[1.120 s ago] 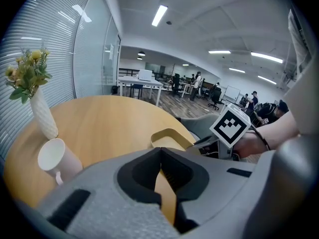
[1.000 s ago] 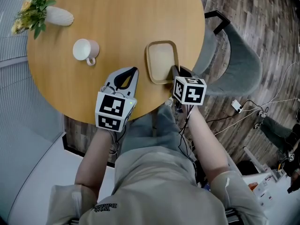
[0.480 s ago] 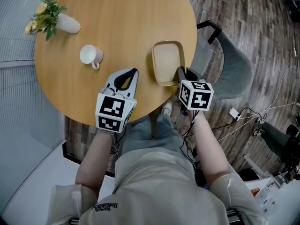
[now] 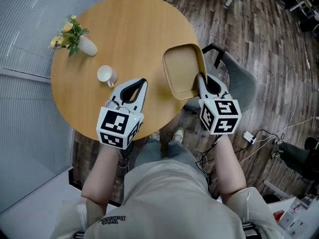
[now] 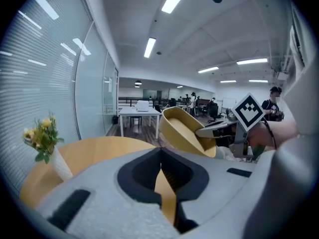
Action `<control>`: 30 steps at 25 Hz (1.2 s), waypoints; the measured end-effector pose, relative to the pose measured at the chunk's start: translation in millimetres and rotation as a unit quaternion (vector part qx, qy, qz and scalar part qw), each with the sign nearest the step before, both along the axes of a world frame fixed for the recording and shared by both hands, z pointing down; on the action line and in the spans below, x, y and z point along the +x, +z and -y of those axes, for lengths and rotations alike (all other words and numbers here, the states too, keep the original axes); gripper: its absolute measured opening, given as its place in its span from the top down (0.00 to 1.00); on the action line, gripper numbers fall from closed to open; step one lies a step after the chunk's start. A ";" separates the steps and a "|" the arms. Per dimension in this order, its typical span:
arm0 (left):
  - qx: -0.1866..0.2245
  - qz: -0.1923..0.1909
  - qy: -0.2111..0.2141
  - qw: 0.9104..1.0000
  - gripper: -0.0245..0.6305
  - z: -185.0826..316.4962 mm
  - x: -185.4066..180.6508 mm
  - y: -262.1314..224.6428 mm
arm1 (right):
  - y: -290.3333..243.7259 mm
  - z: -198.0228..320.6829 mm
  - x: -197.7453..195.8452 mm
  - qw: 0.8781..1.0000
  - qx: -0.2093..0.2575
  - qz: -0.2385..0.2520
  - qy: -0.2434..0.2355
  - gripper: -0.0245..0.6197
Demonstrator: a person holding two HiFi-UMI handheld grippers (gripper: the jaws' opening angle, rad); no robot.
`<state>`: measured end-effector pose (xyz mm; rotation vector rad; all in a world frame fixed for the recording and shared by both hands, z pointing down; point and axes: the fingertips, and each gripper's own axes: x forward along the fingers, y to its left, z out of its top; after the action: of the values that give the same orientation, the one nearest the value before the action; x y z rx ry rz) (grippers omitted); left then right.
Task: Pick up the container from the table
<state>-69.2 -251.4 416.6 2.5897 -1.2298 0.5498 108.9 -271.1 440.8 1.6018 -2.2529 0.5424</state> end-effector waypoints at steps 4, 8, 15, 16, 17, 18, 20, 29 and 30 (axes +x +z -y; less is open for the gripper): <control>0.054 -0.011 0.003 0.998 0.93 -6.3 5.1 -51.7 | -58.6 -10.7 5.0 0.998 0.059 -0.014 -0.015 0.91; 0.097 -0.010 0.007 0.995 0.93 -16.4 6.7 -92.6 | -106.3 -28.1 7.3 0.994 0.104 -0.027 -0.029 0.91; 0.165 -0.018 0.003 0.986 0.93 -40.3 5.7 -162.3 | -175.7 -53.8 13.9 0.983 0.183 -0.015 -0.026 0.91; 0.173 -0.023 0.007 0.985 0.93 -46.6 7.9 -171.8 | -186.9 -58.6 15.1 0.980 0.196 -0.010 -0.025 0.91; 0.182 -0.027 0.011 0.983 0.93 -52.2 8.9 -180.2 | -197.5 -62.8 15.4 0.977 0.209 -0.006 -0.025 0.91; 0.192 -0.027 0.013 0.981 0.93 -56.7 7.8 -187.3 | -206.8 -66.9 14.8 0.975 0.222 -0.003 -0.025 0.91; 0.216 -0.019 0.010 0.976 0.93 -65.8 3.3 -197.6 | -221.2 -77.3 12.7 0.970 0.243 -0.002 -0.026 0.91; 0.233 -0.002 0.016 0.972 0.93 -89.1 9.0 -193.5 | -223.6 -108.5 21.8 0.962 0.270 -0.035 -0.021 0.91; 0.229 -0.001 0.015 0.973 0.93 -90.2 9.6 -191.2 | -219.7 -111.1 23.1 0.961 0.270 -0.048 -0.020 0.91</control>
<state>-59.6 -161.1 225.5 2.9819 -1.4638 0.2925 132.0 -159.9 221.1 1.7598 -2.4844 -0.1872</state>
